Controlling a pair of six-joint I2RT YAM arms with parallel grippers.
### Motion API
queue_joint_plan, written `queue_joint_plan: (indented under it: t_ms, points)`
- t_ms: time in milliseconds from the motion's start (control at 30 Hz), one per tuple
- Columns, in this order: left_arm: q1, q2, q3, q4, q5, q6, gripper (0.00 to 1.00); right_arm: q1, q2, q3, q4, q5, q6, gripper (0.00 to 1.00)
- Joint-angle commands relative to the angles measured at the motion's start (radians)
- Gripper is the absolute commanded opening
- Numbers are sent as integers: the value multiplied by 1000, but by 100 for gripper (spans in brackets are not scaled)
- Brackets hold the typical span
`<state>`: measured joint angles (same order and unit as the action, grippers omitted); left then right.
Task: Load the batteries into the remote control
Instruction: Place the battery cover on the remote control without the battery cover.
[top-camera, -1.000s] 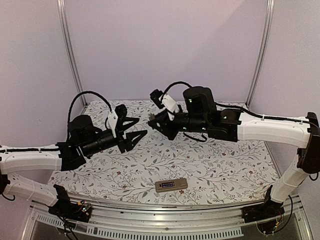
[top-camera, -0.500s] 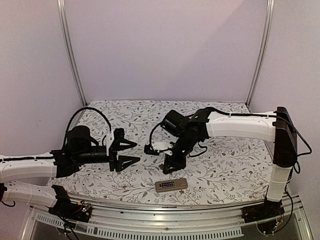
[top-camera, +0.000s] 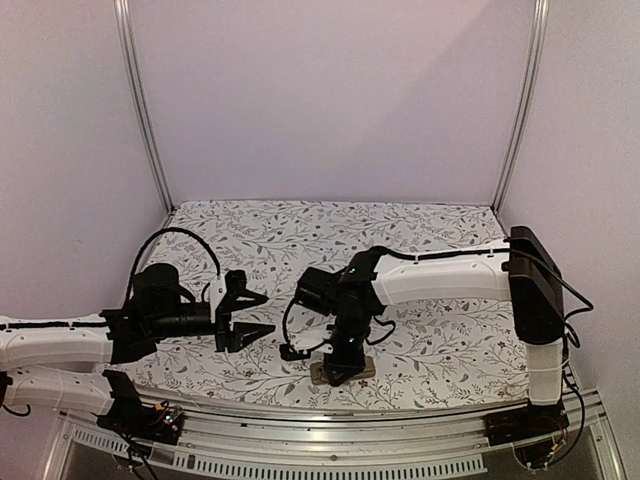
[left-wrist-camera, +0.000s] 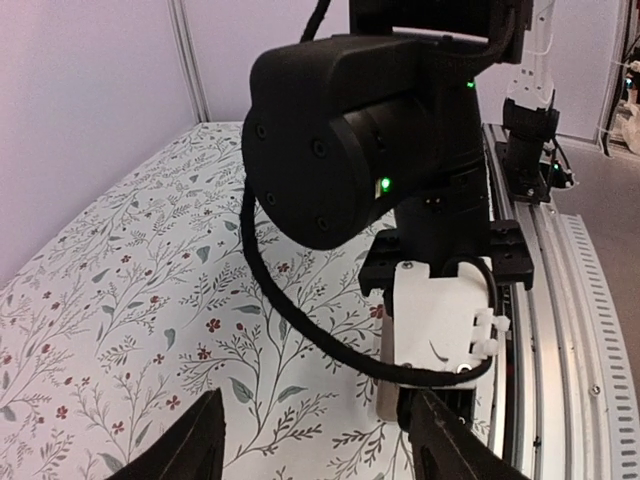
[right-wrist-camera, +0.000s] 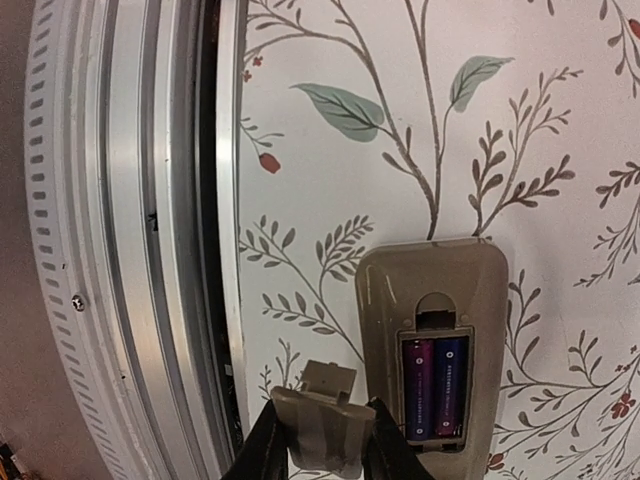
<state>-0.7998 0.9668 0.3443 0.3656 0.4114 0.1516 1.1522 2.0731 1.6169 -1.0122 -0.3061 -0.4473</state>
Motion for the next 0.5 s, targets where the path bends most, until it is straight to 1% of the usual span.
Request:
queue_joint_plan:
  t_ms: [0,233,467]
  points:
    - [12,-2,-18,25,-24,16,63,-1,34,39,-15,77,-2,8]
    - [13,0,-15,24,-25,18,63,0,72,116,-36,118,-21,7]
    - [13,3,-18,27,-28,16,63,0,87,106,-55,109,-59,8]
